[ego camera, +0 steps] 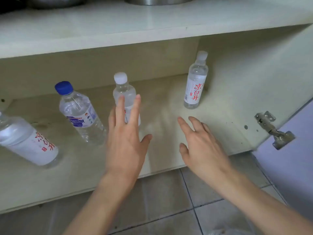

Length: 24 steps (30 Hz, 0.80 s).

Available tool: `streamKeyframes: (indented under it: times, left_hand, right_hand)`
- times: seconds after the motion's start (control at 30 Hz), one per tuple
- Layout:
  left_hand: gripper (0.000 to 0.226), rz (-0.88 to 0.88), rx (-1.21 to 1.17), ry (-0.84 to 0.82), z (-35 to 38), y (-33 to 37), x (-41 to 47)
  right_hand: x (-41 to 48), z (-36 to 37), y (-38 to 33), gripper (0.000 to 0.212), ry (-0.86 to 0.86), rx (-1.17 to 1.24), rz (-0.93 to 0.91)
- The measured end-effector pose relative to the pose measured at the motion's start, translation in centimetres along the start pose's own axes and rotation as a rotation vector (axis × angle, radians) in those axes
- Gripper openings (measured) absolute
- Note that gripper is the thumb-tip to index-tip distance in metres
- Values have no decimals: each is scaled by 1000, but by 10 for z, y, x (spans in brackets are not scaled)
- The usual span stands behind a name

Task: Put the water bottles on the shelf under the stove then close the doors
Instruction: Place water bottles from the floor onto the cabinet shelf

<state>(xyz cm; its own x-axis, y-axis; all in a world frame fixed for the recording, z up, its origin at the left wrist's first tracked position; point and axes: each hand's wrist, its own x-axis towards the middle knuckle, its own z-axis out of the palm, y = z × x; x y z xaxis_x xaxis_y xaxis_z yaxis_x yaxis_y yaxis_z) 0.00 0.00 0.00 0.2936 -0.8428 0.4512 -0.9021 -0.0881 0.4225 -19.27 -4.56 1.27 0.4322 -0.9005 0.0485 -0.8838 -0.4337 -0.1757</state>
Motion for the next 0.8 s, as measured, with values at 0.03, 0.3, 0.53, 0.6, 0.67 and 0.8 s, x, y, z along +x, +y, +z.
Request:
streamKeyframes:
  times: [0.03,0.3,0.53,0.6,0.67,0.8]
  left_hand:
    - [121,11,-16,12,3,0,6]
    - [139,-63,-122,86,20,-6,46]
    - [138,-144,-163,95,32,-14,63]
    - [130,-158,-184,115,34,-15,65]
    - [122,-163,-205,149,35,-15,68]
    - [118,-180,-231,188,36,-17,74]
  right_hand:
    - [10,0,5,81,13,-5,15]
    - [98,0,49,98,266,102,105]
    - [153,-5,73,114,441,220,177]
    - [167,-6,81,117,467,266,184]
    - [178,-7,87,121,464,316,187]
    - [195,-12,94,123,440,381,193]
